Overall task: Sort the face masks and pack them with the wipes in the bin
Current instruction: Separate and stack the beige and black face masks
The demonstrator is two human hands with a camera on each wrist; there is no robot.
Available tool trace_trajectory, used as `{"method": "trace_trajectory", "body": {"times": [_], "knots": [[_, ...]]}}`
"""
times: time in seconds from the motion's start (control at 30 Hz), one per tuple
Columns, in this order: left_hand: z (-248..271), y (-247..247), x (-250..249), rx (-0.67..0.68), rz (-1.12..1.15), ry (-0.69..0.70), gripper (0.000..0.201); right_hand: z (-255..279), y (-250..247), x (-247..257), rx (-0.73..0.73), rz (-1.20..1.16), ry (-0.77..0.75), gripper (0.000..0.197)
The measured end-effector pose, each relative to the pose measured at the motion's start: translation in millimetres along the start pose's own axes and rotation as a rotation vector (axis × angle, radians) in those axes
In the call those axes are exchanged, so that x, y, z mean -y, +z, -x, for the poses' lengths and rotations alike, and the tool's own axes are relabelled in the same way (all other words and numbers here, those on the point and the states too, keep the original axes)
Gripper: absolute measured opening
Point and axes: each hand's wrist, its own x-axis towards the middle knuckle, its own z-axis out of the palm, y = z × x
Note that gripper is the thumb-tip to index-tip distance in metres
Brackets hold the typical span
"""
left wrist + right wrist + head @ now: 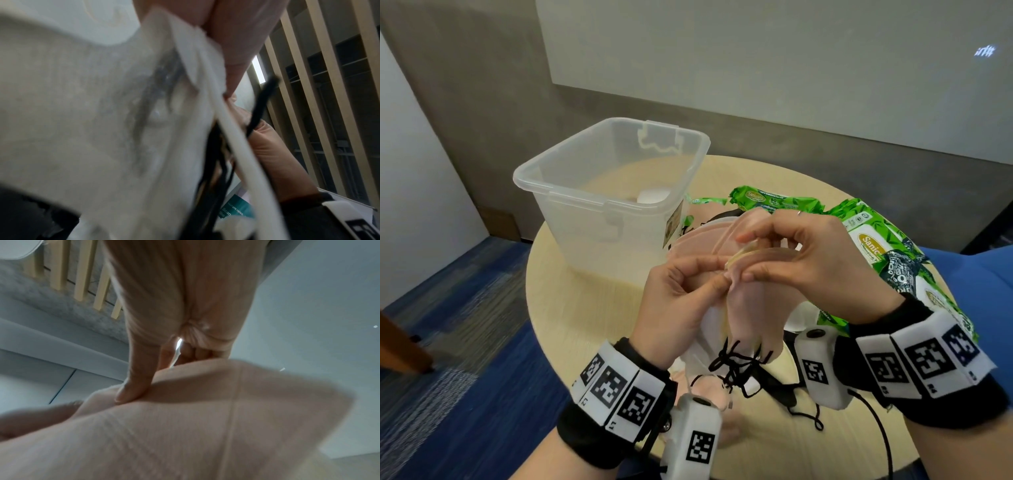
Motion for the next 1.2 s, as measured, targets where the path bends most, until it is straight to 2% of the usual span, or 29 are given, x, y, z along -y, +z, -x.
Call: {"method": "trace_trajectory", "body": {"times": [0.1,0.27,0.37,0.5,0.7,0.8,0.9,1.0,1.1,1.2], "knots": [[0,-1,1,0.000,-0.027,0.014,0.013,0,2,-4,0.008,0.109,-0.030,0.022],[-5,-7,1,-0.047,-0.097,0.007,0.022,6,-1,-8,0.033,0.140,-0.089,0.024],[-11,-14,3,-0.061,-0.168,-0.003,0.029,8,-10,-9,0.058,0.110,-0.060,0.013],[-13,-16,3,0.000,-0.213,-0.015,0.036,2,-15,-14,0.039,0.186,-0.110,0.009],[-10,-14,1,0.107,-0.254,-0.013,0.036,-5,-12,-21,0.065,0.268,-0.060,0.008],[-11,-16,5,0.044,-0.277,0.008,0.032,-3,-11,-22,0.034,0.260,-0.050,0.014],[-14,-18,10,-0.085,-0.322,0.043,0.030,1,-13,-21,-0.034,0.305,0.008,0.016],[-17,-21,16,-0.212,-0.408,0.102,0.033,2,-18,-19,-0.185,0.416,0.038,0.013],[-17,-20,19,-0.256,-0.445,0.143,0.026,2,-20,-15,-0.352,0.524,0.018,0.008],[-16,-13,19,-0.233,-0.413,0.122,0.012,2,-3,-8,-0.292,0.460,-0.057,0.012]]}}
